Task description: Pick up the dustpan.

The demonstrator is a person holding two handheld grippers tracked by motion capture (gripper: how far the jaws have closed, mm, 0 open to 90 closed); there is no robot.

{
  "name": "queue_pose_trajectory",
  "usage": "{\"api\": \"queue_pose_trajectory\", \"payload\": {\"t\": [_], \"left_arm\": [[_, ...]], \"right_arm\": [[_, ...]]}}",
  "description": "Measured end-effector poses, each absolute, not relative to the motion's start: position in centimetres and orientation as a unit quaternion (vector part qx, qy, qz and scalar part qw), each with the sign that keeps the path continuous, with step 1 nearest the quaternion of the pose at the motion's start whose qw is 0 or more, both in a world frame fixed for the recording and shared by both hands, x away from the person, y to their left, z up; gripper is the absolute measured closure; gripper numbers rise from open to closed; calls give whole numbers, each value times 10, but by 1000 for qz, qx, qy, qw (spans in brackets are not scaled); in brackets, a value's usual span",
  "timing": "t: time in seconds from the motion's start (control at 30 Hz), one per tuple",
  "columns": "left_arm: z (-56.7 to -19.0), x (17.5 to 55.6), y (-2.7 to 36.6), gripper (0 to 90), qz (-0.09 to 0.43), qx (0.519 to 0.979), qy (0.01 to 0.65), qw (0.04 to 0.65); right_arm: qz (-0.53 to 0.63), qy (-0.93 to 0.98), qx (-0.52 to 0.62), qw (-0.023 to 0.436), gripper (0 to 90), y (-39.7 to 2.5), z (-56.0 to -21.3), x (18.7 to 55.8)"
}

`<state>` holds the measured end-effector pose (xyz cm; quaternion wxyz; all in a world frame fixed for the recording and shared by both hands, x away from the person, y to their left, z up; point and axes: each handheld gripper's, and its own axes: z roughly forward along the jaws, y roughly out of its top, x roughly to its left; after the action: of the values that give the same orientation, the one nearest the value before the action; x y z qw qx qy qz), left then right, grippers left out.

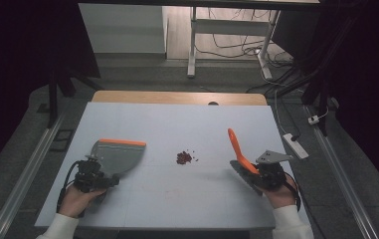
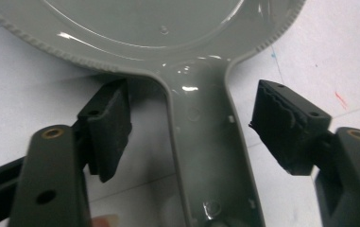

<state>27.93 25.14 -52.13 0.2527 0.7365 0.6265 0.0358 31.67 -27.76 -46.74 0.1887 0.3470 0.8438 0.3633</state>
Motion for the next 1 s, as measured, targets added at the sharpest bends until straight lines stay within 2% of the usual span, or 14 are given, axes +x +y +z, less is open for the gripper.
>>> {"api": "queue_pose_trajectory", "payload": {"t": [0.3,0.53,0.67,1.0], "left_arm": [[-523,281,252,456,31,730,631,262],[-524,281,255,511,28,724,632,274],[-524,282,256,574,17,723,630,282],[-525,282,260,605,21,720,632,286]], "right_arm": [[357,839,363,192,697,-281,-467,318],[360,835,374,185,697,-283,-468,319],[363,834,373,185,697,-283,-468,319],[360,833,379,183,697,-283,-470,320]]}}
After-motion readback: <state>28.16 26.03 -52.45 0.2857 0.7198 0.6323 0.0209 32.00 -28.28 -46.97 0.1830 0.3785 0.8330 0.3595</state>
